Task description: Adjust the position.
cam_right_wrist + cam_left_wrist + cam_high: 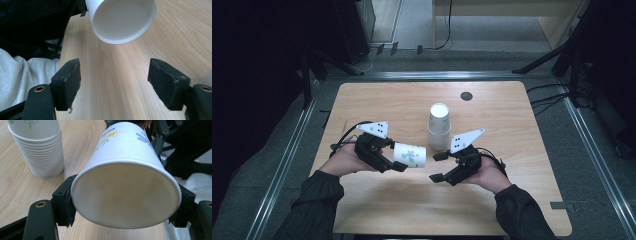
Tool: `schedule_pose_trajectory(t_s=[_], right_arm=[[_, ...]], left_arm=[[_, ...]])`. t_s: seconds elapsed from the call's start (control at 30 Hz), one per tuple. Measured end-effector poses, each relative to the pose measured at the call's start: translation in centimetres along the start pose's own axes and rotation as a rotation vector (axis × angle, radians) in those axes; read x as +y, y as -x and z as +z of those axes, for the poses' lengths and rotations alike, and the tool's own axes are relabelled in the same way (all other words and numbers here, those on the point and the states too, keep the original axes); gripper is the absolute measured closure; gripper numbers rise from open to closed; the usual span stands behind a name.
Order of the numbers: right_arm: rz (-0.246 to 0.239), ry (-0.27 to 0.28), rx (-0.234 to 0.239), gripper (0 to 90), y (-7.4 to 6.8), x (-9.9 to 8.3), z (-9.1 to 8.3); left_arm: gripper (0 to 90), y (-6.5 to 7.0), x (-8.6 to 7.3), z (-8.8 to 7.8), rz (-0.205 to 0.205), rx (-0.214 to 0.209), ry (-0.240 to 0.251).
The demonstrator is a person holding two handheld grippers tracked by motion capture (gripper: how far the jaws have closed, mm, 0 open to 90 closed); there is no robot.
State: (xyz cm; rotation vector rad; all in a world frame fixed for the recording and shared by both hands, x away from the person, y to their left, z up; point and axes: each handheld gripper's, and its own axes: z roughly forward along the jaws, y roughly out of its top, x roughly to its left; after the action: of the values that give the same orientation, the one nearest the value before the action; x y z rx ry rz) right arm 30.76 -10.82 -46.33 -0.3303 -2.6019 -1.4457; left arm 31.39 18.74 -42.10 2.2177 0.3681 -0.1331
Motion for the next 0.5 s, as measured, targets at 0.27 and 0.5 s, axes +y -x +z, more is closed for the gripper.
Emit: schedule_pose_trajectory(t_s=[0.27,0.5], right_arm=[[-0.007,-0.012,-0.01,26.3,0.0,0.0,0.2],[-0.016,-0.024,-0.021,26.2,0.0,-0.1,0.5]], left_arm=[[25.3,0.1,2.6,-0.3,0.053,0.047,-0.094],[25.3,0.4,2.4,0.7,0.073,0.076,-0.215]])
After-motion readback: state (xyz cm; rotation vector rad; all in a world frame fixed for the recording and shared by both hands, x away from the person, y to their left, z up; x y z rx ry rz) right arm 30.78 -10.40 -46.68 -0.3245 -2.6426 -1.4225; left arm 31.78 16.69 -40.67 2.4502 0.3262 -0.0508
